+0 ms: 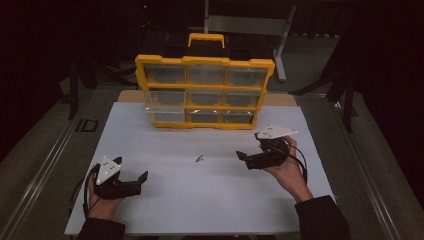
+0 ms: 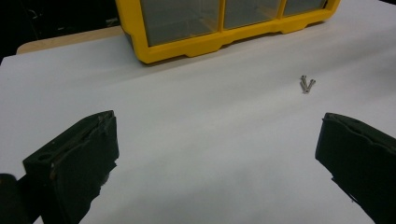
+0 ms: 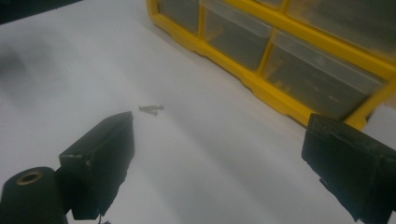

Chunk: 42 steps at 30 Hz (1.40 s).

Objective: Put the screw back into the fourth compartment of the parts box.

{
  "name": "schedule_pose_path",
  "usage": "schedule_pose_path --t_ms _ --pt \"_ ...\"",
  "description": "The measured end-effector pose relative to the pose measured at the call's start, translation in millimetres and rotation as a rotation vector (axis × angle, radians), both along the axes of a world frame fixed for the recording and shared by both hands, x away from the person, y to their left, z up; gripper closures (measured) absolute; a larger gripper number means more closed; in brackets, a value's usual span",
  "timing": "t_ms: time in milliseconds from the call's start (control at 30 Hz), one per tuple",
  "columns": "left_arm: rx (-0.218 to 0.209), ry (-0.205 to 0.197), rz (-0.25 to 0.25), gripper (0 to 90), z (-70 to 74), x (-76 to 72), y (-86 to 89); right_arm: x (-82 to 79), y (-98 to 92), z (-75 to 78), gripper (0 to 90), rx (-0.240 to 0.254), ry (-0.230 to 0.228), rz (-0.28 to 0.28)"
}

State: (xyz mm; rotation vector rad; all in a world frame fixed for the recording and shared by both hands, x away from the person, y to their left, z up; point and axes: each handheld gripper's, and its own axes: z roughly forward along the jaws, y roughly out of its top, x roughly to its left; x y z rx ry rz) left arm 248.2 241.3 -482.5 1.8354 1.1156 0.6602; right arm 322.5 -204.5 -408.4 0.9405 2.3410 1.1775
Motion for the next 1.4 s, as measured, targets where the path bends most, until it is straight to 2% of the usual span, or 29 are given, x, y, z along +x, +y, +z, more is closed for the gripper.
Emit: schedule_pose_path --t_ms 33,200,467,633,900,1400 --pt "0.002 0.001 0.001 0.2 -0.1 0.1 -0.2 0.0 0.0 0.0 9.3 0.000 0.000 0.000" --pt "-0.001 0.004 0.004 0.2 -0.4 0.4 1.2 14.3 25.2 2.1 11.0 -0.038 0.005 0.034" --pt "-0.001 0.004 0.005 0.2 -0.7 0.7 1.4 33.1 56.6 -6.4 12.1 -0.070 0.033 0.069" --pt "-0.001 0.004 0.005 0.2 -0.8 0.8 1.2 40.4 66.0 -10.6 12.3 -0.076 0.043 0.072" --pt "0.003 0.004 0.004 0.2 -1.2 1.0 0.9 57.0 90.1 -26.8 12.9 -0.135 0.071 0.083" --pt "-0.001 0.000 0.010 0.3 -1.5 1.4 1.8 72.6 129.2 -68.2 13.6 -0.182 0.141 0.088"
